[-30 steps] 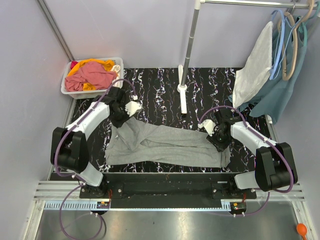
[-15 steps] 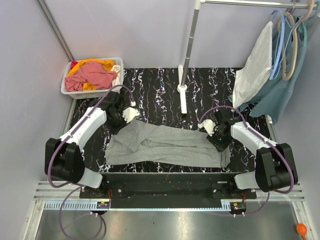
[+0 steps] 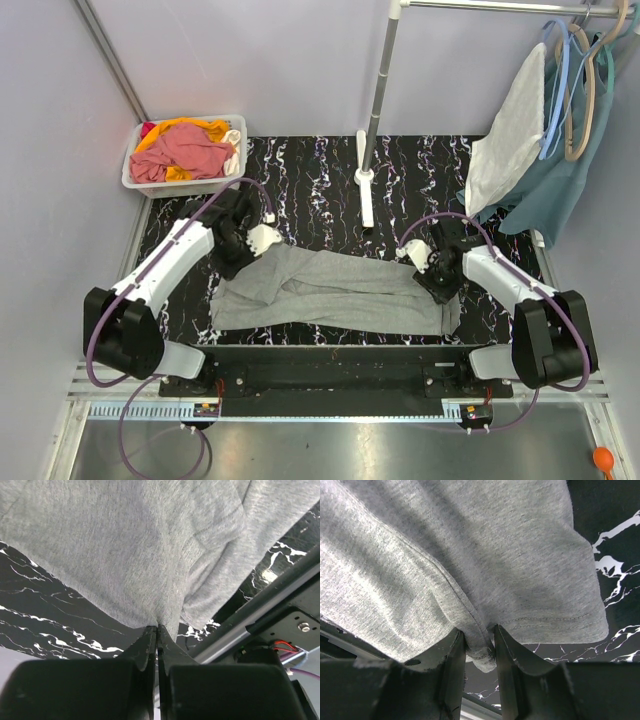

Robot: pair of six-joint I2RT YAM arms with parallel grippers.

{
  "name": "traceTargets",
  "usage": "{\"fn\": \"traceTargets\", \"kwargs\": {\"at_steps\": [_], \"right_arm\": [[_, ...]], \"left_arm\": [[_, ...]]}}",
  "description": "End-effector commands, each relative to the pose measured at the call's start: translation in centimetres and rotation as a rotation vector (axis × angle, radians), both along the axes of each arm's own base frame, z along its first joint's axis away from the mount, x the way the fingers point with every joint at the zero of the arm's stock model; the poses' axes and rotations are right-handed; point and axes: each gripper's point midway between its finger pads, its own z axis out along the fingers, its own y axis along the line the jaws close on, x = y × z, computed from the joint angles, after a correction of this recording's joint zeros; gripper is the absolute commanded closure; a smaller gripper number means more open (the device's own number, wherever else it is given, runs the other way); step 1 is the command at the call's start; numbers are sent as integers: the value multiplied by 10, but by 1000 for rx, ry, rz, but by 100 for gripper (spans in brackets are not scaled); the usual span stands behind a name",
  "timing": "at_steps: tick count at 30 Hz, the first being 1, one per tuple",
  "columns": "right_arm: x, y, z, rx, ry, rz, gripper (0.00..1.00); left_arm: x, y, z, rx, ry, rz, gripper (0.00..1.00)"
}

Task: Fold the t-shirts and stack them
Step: Fold the tshirt

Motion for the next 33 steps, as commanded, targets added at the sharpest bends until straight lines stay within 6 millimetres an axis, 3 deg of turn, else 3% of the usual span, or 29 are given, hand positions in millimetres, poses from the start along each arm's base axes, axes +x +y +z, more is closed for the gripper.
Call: {"fn": "traceTargets", "kwargs": {"at_steps": [1,12,20,23,28,33], "right_arm": [[-2,3,4,12,-20,10,64],[-6,3,4,17,-22,13,64],[-5,1,6,7,-39,16,65],[-5,0,9,4,-48,18,64],[-8,-3,15,-7,-54,22,60],[-13,-10,19,-36,-51,29,48]], "left_arm": [[0,-2,21,-11,-25,21,100],[1,-9,34,-30,-13,35,100],[-16,11,0,70,50,39,97],[-19,17,-13,102,55,42,92],[-17,35,-25,204,34,42,73],[-3,40,-31,242,-2,52,63]]}}
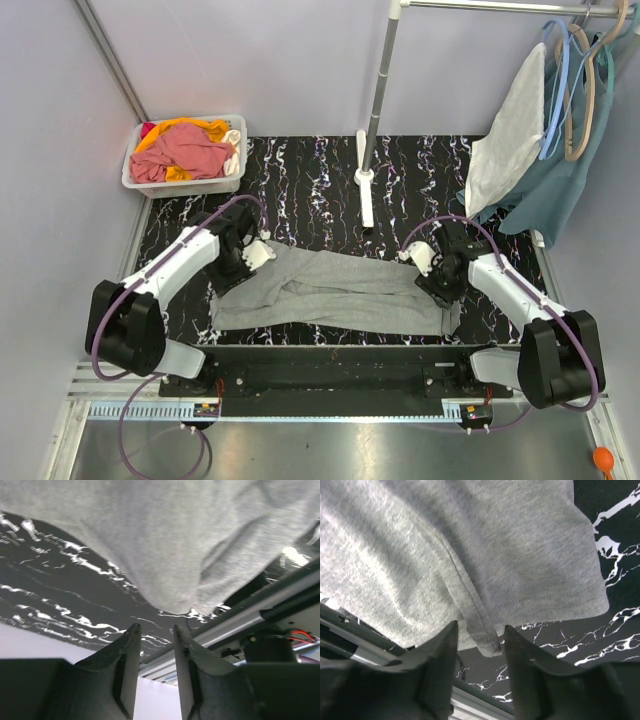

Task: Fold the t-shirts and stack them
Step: Fold the tshirt

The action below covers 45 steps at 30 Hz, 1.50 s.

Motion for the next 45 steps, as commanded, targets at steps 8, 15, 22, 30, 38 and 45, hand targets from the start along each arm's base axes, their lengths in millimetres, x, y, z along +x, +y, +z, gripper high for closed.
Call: {"fn": "traceTargets", "kwargs": {"at_steps": [8,15,22,30,38,45], "right_arm": [[-12,-6,28,-28,-7,27,42],[10,-4,59,-18,-143,23,42],[43,-12,55,-80,-249,14,41],[56,-1,23,-52,-191,29,42],[32,11,13,31,-111,27,42],[9,14,12,62,-59,31,42]], "left_arm": [[40,4,-3,79,-99,-2,59],[60,-12,9,1,-156,-1,52],[82,-23,18,-48,-264,-6,17],[86,-26,9,-61,-265,-2,2],[82,-21,4,-39,-261,-6,1],[83,-19,1,-23,-251,-1,1]]}}
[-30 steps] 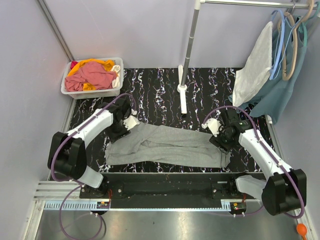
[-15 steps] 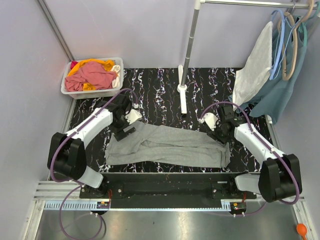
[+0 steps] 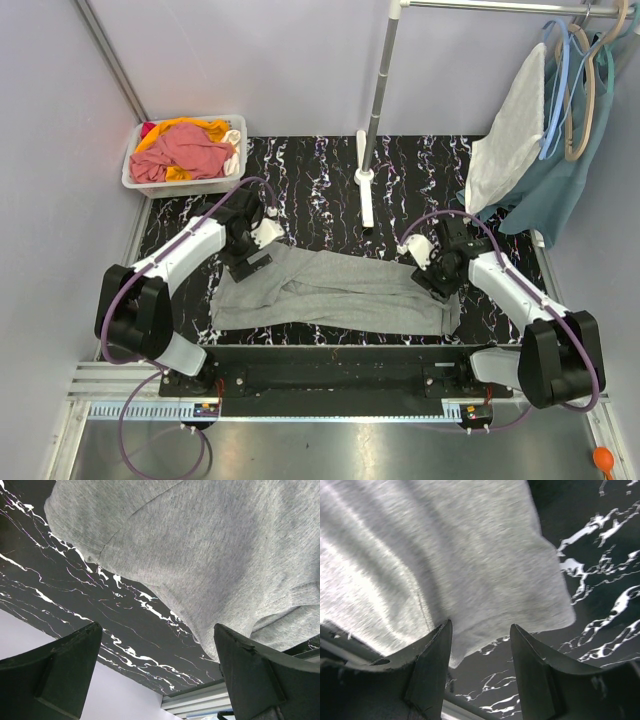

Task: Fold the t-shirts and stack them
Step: Fold the tshirt

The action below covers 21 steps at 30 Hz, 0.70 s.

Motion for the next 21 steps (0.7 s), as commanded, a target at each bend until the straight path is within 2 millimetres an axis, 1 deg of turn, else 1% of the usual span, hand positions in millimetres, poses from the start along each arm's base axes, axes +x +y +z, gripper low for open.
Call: {"fn": "traceTargets", "kwargs": {"at_steps": [1,3,7,9,12,16,18,21], "right_arm": [[-18,7,2,44,32,12,42],[-22,7,1,48,40,12,42],[-36,8,-9,58,81,12,42],[-38,7,-11,53,90,9,42],[-38,6,-9,51,89,13,42],[-43,1,-15,17,128,20,42],[-42,-3,-14,-8,130,23,42],[-37,-4,-5,-14,100,28,43]], "left_arm": [[8,-1,2,2,-32,-1,1],[6,0,0,8,-23,-2,1],[2,1,-6,11,-3,2,1],[-2,1,-9,11,10,2,1],[-8,3,-15,14,29,7,1],[-17,7,-23,31,57,12,1],[-16,8,-24,34,52,13,1],[-13,6,-19,22,35,18,1]]}}
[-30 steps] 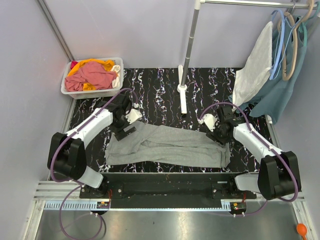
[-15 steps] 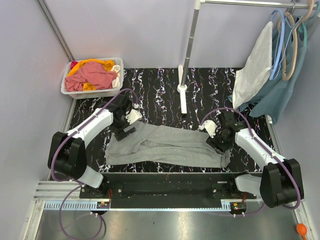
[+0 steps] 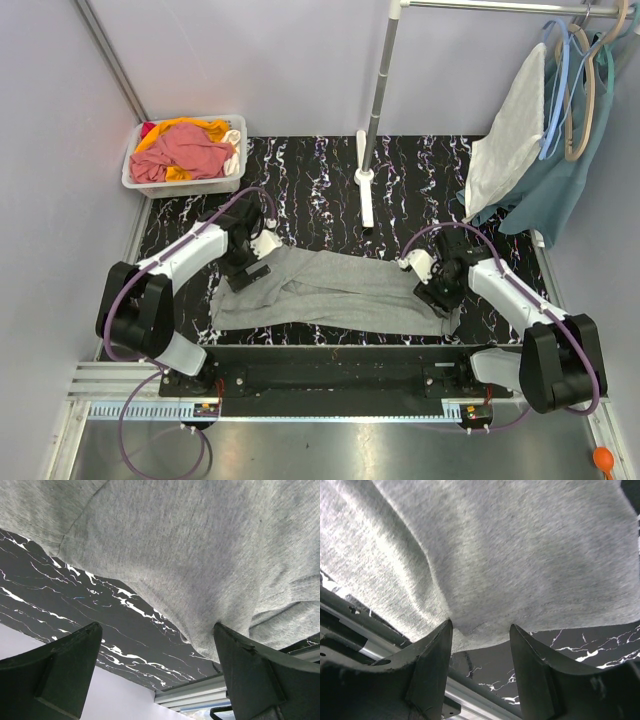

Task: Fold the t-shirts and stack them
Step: Fold the tshirt

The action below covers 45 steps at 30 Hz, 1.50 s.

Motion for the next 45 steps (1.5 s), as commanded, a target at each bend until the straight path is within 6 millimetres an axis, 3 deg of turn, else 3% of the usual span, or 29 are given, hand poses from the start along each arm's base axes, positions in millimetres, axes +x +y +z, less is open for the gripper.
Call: {"fn": "traceTargets", "kwargs": {"at_steps": [1,10,15,21,30,40,45], "right_arm": [[6,-1,19,-12,-35,26,43],[24,8,71,32,-134,29,42],[37,10,74,28,-161,50,42],[49,13,50,21,-148,76,43],[60,18,9,22,-80,118,43],[48,23,-23,24,22,181,44],[39,32,-32,12,61,233,44]], "left_arm": [[10,-5,7,-19,-50,13,1],[22,-21,44,-111,-133,9,1],[26,-34,53,-163,-141,12,1],[26,-47,34,-169,-84,2,1],[34,-44,-13,-65,-28,2,1],[29,-33,-51,65,63,11,1],[42,-34,-58,101,63,7,1]]}}
